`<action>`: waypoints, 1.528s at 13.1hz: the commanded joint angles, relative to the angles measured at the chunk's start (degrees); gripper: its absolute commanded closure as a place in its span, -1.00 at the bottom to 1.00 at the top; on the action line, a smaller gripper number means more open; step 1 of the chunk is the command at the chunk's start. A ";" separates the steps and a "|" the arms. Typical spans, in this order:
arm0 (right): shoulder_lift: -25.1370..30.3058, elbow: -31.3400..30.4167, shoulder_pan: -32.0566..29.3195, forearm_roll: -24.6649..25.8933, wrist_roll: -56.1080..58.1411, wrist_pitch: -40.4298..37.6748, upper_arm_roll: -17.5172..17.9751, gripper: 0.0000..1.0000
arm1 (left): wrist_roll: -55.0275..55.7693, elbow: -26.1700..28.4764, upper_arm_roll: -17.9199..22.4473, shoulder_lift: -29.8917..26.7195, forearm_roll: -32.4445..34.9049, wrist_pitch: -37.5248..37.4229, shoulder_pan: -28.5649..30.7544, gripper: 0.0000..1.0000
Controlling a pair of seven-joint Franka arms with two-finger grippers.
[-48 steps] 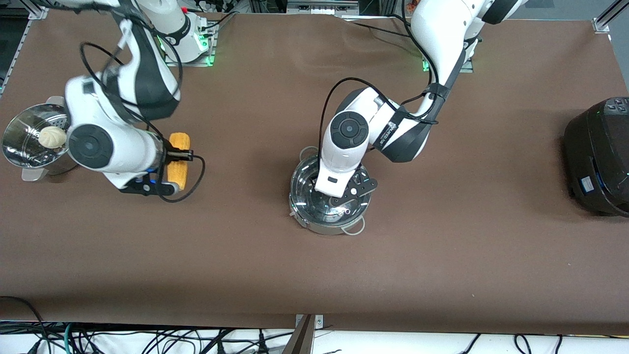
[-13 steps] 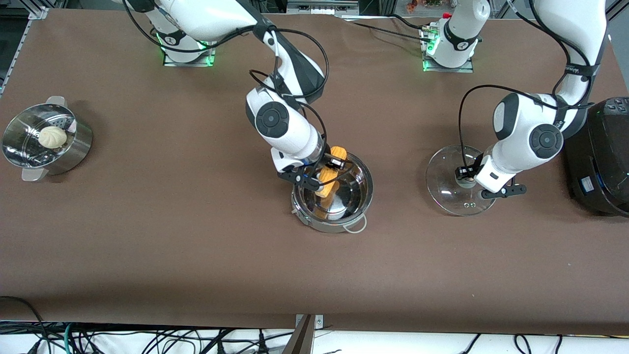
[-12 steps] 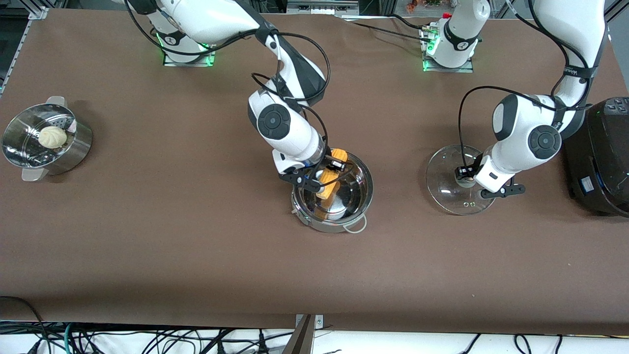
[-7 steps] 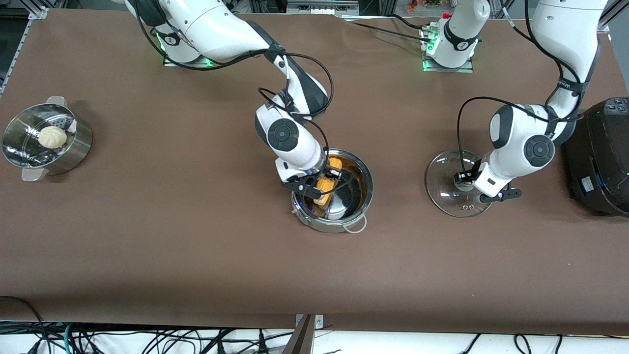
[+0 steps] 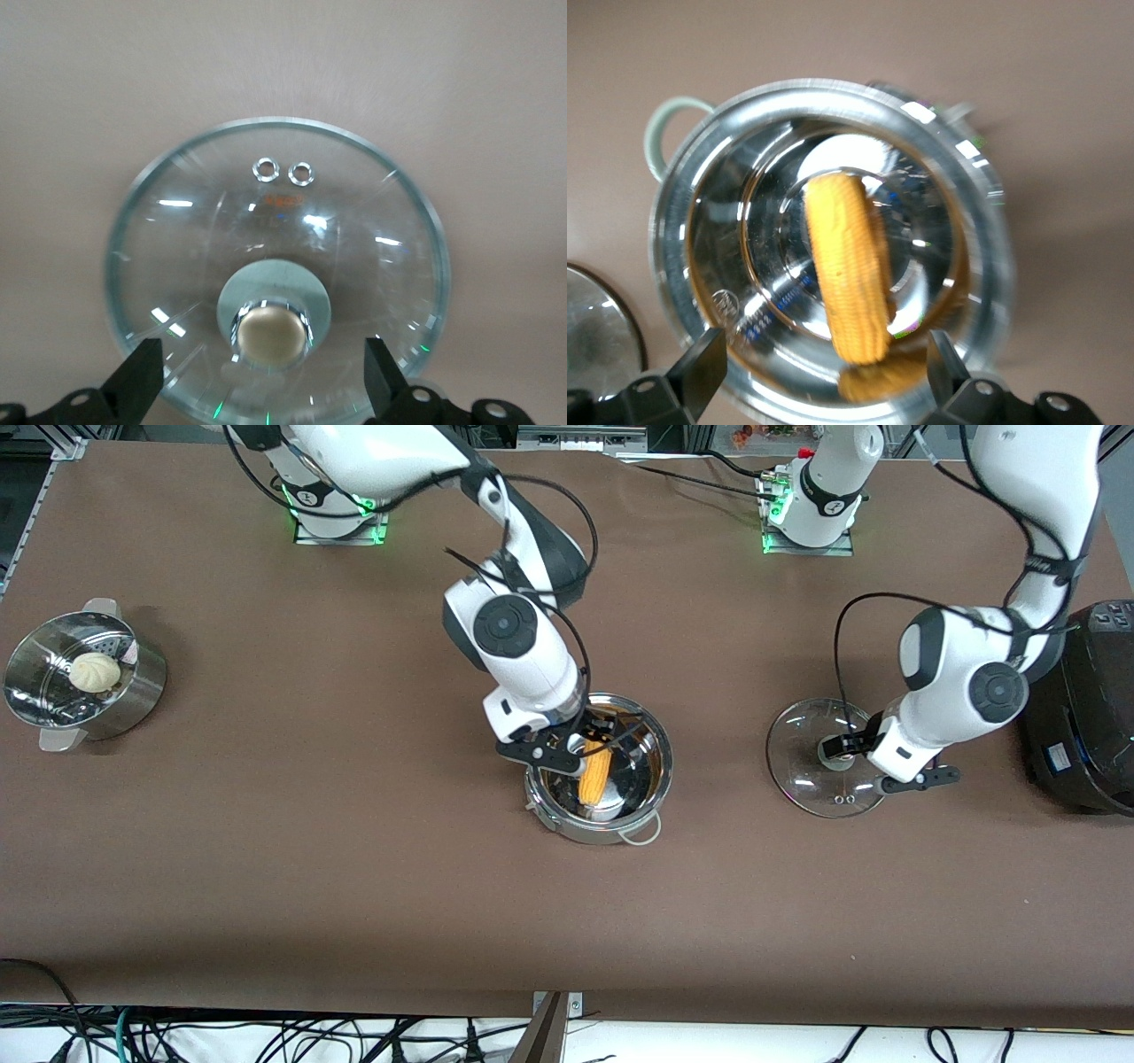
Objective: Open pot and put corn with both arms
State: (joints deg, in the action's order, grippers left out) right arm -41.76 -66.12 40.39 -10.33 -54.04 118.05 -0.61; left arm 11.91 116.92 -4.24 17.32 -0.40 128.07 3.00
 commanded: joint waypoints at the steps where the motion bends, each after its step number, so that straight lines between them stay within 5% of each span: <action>1: 7.82 -1.73 -1.98 0.92 1.22 -7.99 -2.10 -1.00 | -1.01 -3.95 -0.77 -9.74 0.39 -10.78 0.87 -1.00; 7: 13.89 -1.73 -2.07 1.01 17.01 -24.60 -13.78 -1.00 | -1.01 -26.45 -0.94 -14.60 0.57 -37.86 0.52 -1.00; 13: 18.81 -2.08 -2.25 0.58 35.76 -37.01 -26.79 -1.00 | -0.57 -29.11 -1.38 -14.77 0.75 -39.64 0.43 -1.00; 15: 22.93 -6.71 -8.45 0.83 38.64 -36.75 -22.89 -1.00 | -0.66 -29.20 -1.38 -14.77 0.75 -39.91 0.26 -1.00; 20: 34.00 -20.34 -30.34 9.95 44.38 -32.55 -0.32 -1.00 | -1.01 -29.11 -1.21 -14.77 0.66 -40.09 0.26 -1.00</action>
State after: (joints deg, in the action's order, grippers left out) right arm -15.04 -77.33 16.19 -4.40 -10.15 82.00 -9.85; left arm 11.91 89.84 -5.20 1.68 -0.40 89.62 3.00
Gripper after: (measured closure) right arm 0.000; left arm 0.000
